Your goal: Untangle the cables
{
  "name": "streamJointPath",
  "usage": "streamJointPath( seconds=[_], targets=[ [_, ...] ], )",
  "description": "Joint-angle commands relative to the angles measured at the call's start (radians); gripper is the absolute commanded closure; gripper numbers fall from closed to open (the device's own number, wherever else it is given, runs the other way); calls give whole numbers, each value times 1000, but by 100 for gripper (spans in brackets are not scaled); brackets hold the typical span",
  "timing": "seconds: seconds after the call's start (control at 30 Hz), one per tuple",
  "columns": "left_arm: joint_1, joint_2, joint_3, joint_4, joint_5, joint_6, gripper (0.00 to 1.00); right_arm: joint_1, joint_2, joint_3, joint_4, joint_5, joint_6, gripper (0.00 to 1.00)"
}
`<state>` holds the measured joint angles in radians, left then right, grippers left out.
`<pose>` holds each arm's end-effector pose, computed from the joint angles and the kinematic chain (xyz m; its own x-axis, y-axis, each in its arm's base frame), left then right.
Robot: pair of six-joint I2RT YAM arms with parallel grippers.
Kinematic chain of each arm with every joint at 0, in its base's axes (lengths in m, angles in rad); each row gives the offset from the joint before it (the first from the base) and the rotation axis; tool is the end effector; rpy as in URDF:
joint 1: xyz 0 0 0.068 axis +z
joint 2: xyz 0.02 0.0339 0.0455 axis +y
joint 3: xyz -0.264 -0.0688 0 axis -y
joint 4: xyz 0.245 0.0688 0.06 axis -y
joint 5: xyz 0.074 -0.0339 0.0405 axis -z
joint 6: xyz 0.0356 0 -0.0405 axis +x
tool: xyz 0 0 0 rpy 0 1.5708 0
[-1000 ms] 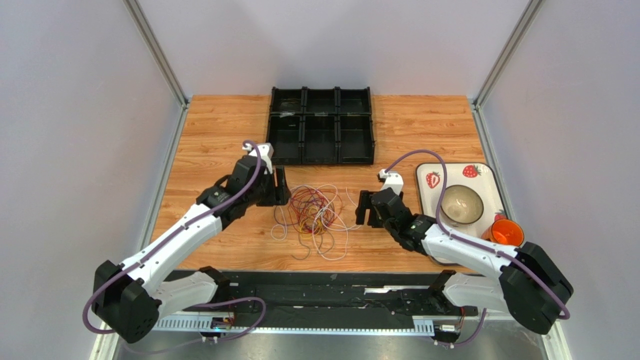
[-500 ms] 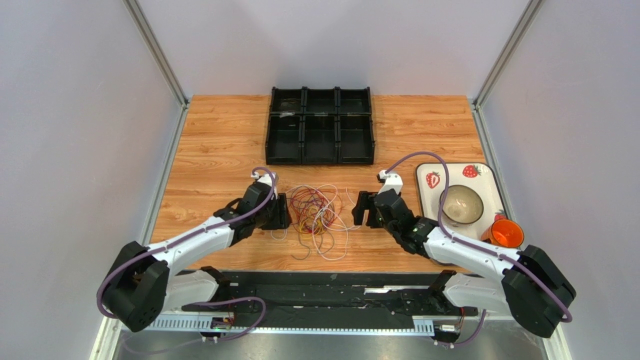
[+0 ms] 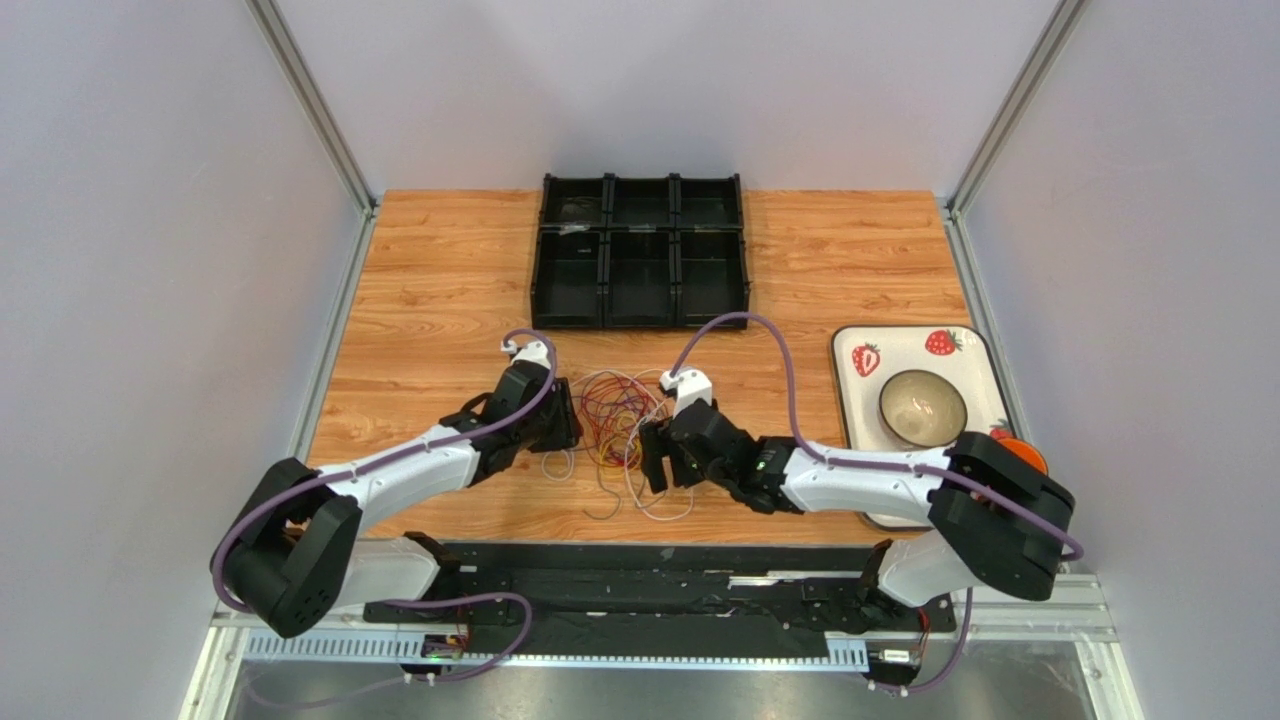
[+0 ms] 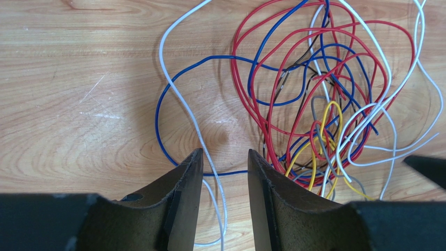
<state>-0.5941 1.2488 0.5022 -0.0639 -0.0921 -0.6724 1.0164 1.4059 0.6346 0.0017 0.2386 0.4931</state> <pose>0.1945 -0.1274 0.1623 -0.7842 -0.2187 -0.5806 0.0210 0.9259 -0.3771 0.1504 0.2270 0.1706 -0.6714 -0.2107 -0.7105 -0.4756 0.8578 0.1951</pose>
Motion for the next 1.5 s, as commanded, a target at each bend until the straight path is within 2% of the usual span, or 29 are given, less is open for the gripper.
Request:
streamJointPath(
  seconds=[0.0,0.13,0.37,0.57,0.7,0.83,0.93,1.0,1.1,1.27,1.47],
  targets=[
    [-4,-22,-1,52,-21,-26,55,95,33,48,24,37,30,22],
    [-4,0,12,46,-12,-21,58,200,70,100,3,65,48,23],
    [-4,1,10,49,-9,-23,59,232,125,160,-32,74,45,24],
    [-4,8,13,49,-9,-23,60,232,189,180,-35,94,45,32],
    [-4,9,15,47,-9,-23,60,234,211,186,-46,125,70,42],
    [-4,12,15,49,-9,-23,61,232,220,189,-43,122,74,44],
    [-4,15,16,47,-8,-23,61,232,208,203,-65,117,73,41],
    [-4,15,18,49,-8,-21,61,232,174,212,-110,123,73,32],
    [-4,17,16,47,-9,-23,62,235,116,249,-178,127,71,24],
    [-4,18,19,46,-9,-23,62,235,111,368,-319,119,157,24],
    [-3,21,19,47,-6,-21,62,248,177,396,-365,-41,359,26]
  ],
)
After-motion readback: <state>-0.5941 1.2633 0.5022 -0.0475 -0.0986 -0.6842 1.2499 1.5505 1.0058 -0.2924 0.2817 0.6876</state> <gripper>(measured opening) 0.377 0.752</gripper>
